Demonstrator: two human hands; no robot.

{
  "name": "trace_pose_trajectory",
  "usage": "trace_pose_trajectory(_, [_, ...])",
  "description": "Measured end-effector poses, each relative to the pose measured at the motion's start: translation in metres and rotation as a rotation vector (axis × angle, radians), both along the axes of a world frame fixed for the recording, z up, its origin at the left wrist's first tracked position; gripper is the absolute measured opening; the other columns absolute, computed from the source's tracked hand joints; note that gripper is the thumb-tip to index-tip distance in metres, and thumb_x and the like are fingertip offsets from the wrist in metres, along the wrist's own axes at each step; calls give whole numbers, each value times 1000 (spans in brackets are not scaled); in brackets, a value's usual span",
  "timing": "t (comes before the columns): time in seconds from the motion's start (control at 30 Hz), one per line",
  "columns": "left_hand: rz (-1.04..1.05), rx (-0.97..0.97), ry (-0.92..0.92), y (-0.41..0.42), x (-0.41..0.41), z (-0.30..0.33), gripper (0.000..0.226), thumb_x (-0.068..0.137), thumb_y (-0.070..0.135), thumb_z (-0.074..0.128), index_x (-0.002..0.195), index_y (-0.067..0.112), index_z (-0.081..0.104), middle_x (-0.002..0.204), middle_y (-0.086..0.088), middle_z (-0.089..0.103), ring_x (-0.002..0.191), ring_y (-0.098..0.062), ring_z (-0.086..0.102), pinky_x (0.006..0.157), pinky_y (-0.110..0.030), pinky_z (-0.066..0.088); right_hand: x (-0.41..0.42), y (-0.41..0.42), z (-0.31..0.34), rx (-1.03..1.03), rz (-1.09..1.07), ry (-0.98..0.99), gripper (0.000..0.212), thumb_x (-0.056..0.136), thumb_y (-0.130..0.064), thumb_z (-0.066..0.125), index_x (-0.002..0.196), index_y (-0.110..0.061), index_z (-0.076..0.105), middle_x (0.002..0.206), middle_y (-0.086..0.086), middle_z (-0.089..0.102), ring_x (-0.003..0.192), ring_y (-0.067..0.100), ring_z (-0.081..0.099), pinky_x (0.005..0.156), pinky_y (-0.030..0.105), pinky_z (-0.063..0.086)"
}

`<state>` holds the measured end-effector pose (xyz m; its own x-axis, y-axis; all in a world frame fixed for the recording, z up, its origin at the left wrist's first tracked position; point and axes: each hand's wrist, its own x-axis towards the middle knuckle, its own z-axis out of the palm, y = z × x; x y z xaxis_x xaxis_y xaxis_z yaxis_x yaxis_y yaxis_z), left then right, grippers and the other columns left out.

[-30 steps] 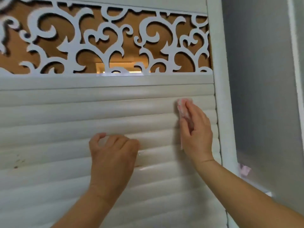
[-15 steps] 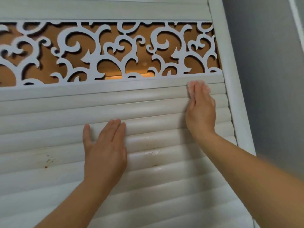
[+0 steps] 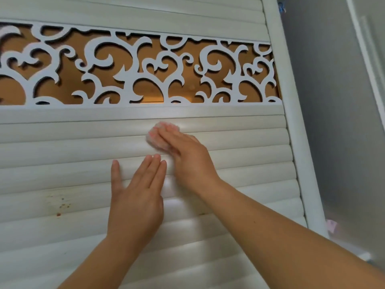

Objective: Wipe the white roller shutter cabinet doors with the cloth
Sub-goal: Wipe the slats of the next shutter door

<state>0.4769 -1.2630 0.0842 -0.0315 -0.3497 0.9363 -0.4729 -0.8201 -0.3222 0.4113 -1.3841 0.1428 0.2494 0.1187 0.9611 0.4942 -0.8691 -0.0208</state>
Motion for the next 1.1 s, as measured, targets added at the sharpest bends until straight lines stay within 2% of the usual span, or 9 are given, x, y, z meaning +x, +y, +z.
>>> trace_pose_trajectory(0.1, [8, 1, 9, 0, -1, 0, 56, 76, 12, 33, 127, 3, 56, 135, -12, 52, 124, -23, 51, 108, -60, 4, -20, -24, -10, 294, 190, -47, 39, 99, -10, 46, 135, -23, 51, 135, -12, 52, 125, -3, 42, 105, 10, 31])
trace_pose_trajectory(0.2, [23, -34, 42, -1, -5, -2, 56, 77, 9, 33, 128, 3, 54, 137, -12, 50, 125, -25, 49, 109, -59, 1, -34, -64, -31, 523, 65, -168, 37, 100, -21, 43, 134, -34, 49, 131, -17, 51, 116, -7, 45, 100, 9, 37])
trace_pose_trajectory(0.3, [31, -46, 49, -1, -13, -14, 54, 78, 8, 33, 126, 2, 56, 137, -13, 50, 126, -26, 49, 108, -62, 3, -42, -102, -47, 648, -122, -236, 38, 100, -18, 42, 135, -31, 50, 130, -10, 49, 111, -4, 44, 88, -7, 27])
trace_pose_trajectory(0.43, [89, -6, 46, 7, -17, -38, 55, 72, 4, 43, 124, 2, 58, 135, -16, 51, 124, -29, 50, 107, -64, 9, -42, -137, -62, 739, -239, -227, 40, 100, -10, 40, 137, -22, 49, 137, -10, 42, 125, 0, 37, 91, -10, 15])
trace_pose_trajectory(0.53, [115, 14, 75, 13, -11, -46, 61, 70, 5, 41, 129, 3, 54, 137, -15, 49, 128, -25, 40, 107, -63, 8, -29, -140, -69, 678, -373, -148, 43, 103, -15, 33, 145, -24, 37, 153, -11, 28, 140, 4, 21, 106, 7, 10])
trace_pose_trajectory(0.63, [119, 28, 77, 15, -8, -45, 60, 72, 6, 37, 129, 4, 54, 137, -13, 50, 127, -25, 45, 107, -64, 10, -17, -121, -72, 633, -399, -124, 47, 103, -15, 29, 149, -27, 28, 156, -12, 18, 143, 6, 15, 108, 13, 7])
trace_pose_trajectory(0.8, [98, 27, 59, 16, -8, -44, 58, 76, 9, 32, 128, 4, 56, 136, -12, 51, 124, -28, 50, 107, -64, 13, -2, -75, -82, 430, -379, -52, 53, 97, -28, 16, 149, -33, 22, 157, -14, 14, 144, 6, 12, 111, 41, 23])
trace_pose_trajectory(0.93, [68, 23, 73, 17, -7, -44, 59, 75, 12, 31, 129, 6, 55, 138, -10, 50, 127, -26, 48, 107, -63, 15, 14, -43, -91, 253, -392, -133, 58, 88, -24, 21, 144, -19, 39, 151, 0, 33, 140, 17, 28, 112, 28, 22])
trace_pose_trajectory(1.1, [24, 33, 86, 19, -1, -46, 64, 70, 12, 31, 131, 6, 53, 141, -11, 46, 131, -21, 35, 108, -62, 13, 32, -10, -88, 137, -311, -182, 55, 83, -8, 29, 134, -4, 51, 138, 16, 50, 128, 31, 48, 104, 35, 30])
